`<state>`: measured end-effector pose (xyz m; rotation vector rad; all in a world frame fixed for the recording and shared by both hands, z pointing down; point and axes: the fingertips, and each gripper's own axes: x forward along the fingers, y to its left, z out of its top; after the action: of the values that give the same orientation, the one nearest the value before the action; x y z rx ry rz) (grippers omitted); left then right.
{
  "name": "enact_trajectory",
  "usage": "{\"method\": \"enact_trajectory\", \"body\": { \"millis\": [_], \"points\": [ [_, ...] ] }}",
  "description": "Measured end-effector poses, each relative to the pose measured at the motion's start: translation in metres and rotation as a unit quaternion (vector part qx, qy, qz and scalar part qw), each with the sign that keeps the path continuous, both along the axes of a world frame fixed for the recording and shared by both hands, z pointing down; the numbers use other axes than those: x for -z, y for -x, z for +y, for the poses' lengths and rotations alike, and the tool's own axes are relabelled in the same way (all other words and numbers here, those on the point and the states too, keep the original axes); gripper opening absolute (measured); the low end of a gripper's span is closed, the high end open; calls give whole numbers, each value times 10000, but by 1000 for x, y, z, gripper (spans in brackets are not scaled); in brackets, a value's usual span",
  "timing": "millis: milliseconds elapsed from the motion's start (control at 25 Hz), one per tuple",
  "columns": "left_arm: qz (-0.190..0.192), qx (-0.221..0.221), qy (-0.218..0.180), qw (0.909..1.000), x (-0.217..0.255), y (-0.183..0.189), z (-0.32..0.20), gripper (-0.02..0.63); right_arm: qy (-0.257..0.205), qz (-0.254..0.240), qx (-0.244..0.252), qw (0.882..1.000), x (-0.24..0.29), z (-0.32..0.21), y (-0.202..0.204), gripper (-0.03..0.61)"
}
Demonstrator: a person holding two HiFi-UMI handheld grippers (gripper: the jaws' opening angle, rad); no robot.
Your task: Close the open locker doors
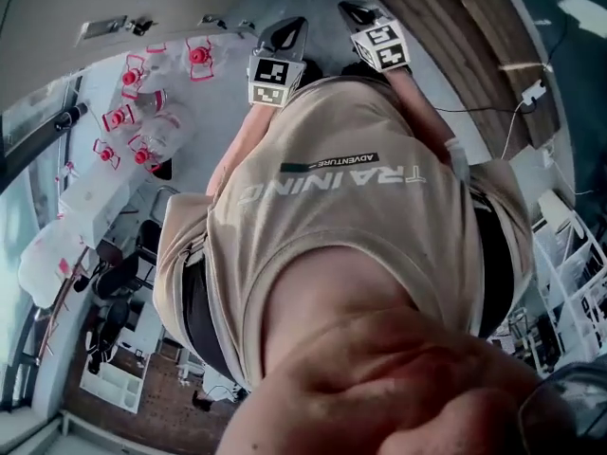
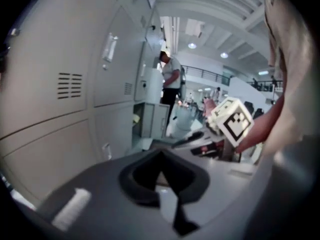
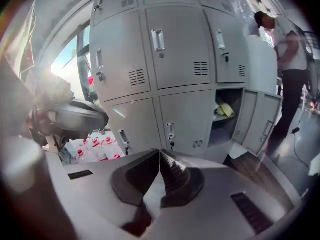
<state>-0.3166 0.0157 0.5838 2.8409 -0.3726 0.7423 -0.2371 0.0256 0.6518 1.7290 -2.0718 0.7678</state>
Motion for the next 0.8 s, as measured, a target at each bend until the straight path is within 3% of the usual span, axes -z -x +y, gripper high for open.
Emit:
{"method": "enact_trajectory", "body": {
  "millis": [160,440,600,800],
  "points": [
    [172,-464,120,9987,8,-71,44,-5,-6,-134,-630,9979,9,55,-69,15],
    [83,-1416,72,9899,0,-185,117,-5,86,202,-1610,9867,10,150,-184,15],
    [57,-1741,164,9846,-2,-240,150,-5,38,256,-2085,9777,19,194,-235,15],
    [23,-2224,-161,9748,3,-300,171,-5,180,27,-2742,9615,7,232,-278,15]
  ]
}}
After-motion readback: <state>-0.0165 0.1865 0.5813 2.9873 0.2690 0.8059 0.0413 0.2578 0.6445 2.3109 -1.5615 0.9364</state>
